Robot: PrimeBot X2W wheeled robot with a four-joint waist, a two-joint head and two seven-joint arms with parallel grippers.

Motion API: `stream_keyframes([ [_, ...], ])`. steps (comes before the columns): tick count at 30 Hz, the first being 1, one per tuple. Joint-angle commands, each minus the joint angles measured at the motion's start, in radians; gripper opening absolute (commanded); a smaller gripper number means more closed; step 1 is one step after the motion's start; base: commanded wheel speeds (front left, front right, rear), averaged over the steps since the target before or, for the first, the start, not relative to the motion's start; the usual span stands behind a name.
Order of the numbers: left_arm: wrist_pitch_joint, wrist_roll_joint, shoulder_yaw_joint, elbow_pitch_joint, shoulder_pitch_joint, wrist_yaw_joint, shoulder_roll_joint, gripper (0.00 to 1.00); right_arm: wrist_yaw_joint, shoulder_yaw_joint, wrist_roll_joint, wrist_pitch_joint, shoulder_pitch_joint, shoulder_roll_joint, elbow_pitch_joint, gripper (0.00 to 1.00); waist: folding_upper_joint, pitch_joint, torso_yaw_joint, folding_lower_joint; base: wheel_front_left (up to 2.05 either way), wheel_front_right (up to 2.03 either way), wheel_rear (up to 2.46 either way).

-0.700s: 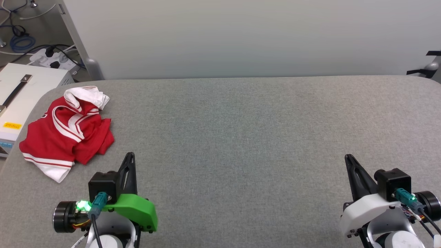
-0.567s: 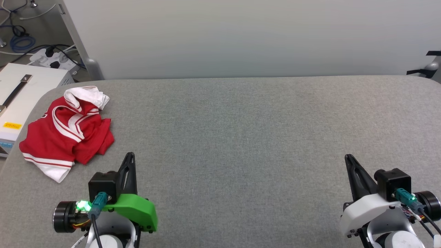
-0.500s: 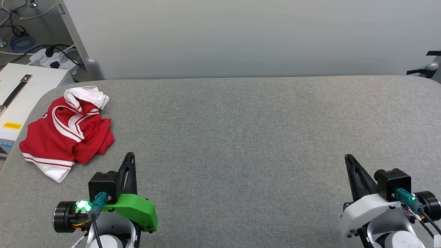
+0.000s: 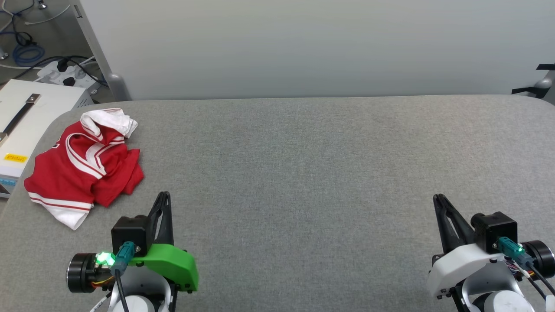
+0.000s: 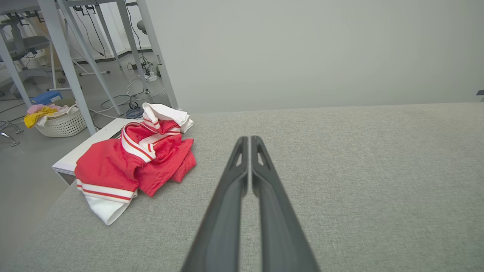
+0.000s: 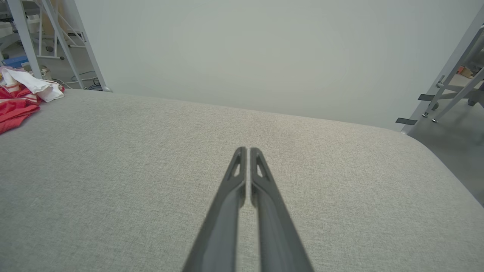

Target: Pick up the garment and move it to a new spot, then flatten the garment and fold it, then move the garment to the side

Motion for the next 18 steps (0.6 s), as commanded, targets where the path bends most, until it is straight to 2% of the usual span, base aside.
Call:
stream_keyframes([
  [1,0.000,0.000,0.000,0.000,0.000,0.000,0.000,1.00,0.000,0.000,0.000,0.000,0.000,0.000,0.000,1.00,0.0000,0.000,0.000,0.0000,0.00,0.00,0.00],
  [18,-0.031,-0.019,-0.014,0.021,0.001,0.002,-0.001,1.00,0.000,-0.012,0.018,-0.031,0.002,0.000,0.013,1.00,0.0000,0.004,0.001,0.0000,0.00,0.00,0.00],
])
